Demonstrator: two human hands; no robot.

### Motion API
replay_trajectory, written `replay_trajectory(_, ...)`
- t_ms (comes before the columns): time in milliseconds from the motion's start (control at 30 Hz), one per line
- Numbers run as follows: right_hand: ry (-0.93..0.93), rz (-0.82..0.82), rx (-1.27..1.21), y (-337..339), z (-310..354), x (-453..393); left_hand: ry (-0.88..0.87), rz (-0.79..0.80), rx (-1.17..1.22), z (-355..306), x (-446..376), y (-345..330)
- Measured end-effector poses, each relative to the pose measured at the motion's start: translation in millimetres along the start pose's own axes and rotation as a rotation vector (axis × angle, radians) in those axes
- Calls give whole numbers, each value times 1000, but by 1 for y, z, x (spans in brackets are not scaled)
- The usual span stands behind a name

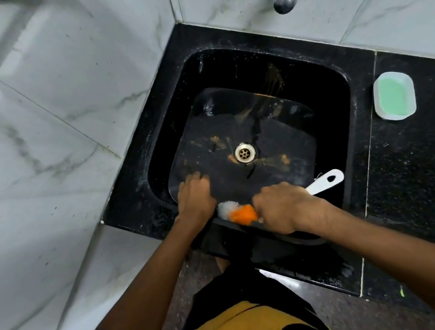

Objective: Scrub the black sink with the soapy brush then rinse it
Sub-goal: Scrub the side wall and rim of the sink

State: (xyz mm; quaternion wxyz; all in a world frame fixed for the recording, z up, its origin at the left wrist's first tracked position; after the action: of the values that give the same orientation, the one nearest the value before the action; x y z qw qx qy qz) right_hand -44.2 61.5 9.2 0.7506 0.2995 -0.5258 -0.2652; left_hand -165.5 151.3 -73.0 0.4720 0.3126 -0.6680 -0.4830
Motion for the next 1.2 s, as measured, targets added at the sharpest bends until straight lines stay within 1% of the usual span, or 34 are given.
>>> replay_trajectory(67, 19, 5, 0, -2, -2, -4, 69, -74, 27, 22, 8, 9)
replay_trajectory(167, 16, 65, 24, -11, -17, 2, 247, -215, 50, 62, 30, 21)
replay_trajectory(233, 30, 80, 5, -11, -15, 0, 358, -234, 91, 81, 39, 23)
replay_trajectory(300, 80, 35, -22, 1, 4, -18, 401, -239, 151, 89, 40, 23)
replay_trajectory(367, 133, -40, -93, 22, 33, -47, 404, -260, 189, 92, 38, 26)
replay_trajectory(467, 165, -112, -200, 54, 75, -102, 480, -359, 328, 105, 37, 31)
replay_trajectory(500, 171, -150, -207, 67, 86, -120, 515, -407, 370, 111, 39, 34)
replay_trajectory(567, 142, -256, -160, 96, 96, -148, 565, -436, 417, 118, 40, 35)
replay_trajectory(633, 57, -334, -133, 120, 85, -171, 583, -422, 401, 119, 40, 33)
replay_trajectory(733, -62, -401, -87, 146, 52, -191, 562, -426, 377, 116, 38, 32)
replay_trajectory(767, -76, -415, -72, 149, 46, -192, 555, -423, 377, 116, 37, 32)
replay_trajectory(800, -71, -395, -52, 147, 47, -192, 551, -415, 381, 115, 34, 32)
replay_trajectory(833, -27, -361, -26, 141, 56, -189, 547, -411, 381, 115, 32, 32)
replay_trajectory(900, 137, -280, 75, 121, 91, -180, 520, -420, 374, 115, 28, 33)
replay_trajectory(933, 215, -263, 119, 114, 107, -176, 502, -427, 367, 115, 26, 33)
replay_trajectory(967, 249, -288, 139, 116, 112, -178, 491, -431, 359, 115, 24, 33)
replay_trajectory(1000, 225, -356, 129, 129, 107, -183, 492, -432, 352, 116, 22, 33)
replay_trajectory(1033, 156, -447, 123, 147, 92, -194, 498, -430, 345, 116, 21, 32)
replay_trajectory(1100, -50, -581, 118, 182, 45, -215, 497, -434, 333, 116, 18, 34)
replay_trajectory(1200, -379, -701, -71, 208, -43, -224, 455, -435, 321, 114, 9, 37)
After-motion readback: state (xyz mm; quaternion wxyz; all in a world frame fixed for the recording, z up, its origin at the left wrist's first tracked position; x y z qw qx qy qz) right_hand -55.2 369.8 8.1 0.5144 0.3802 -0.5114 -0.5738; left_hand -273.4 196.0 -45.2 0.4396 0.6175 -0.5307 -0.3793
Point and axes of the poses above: each hand's wrist, its own x-axis away from the middle knuckle, its own y-axis out of the back of the hand, z = x × y, the point moved 9 cm from there along -x, towards the middle knuckle, and after that the axes turned 7 degrees about -x, right-handed, at the moved point
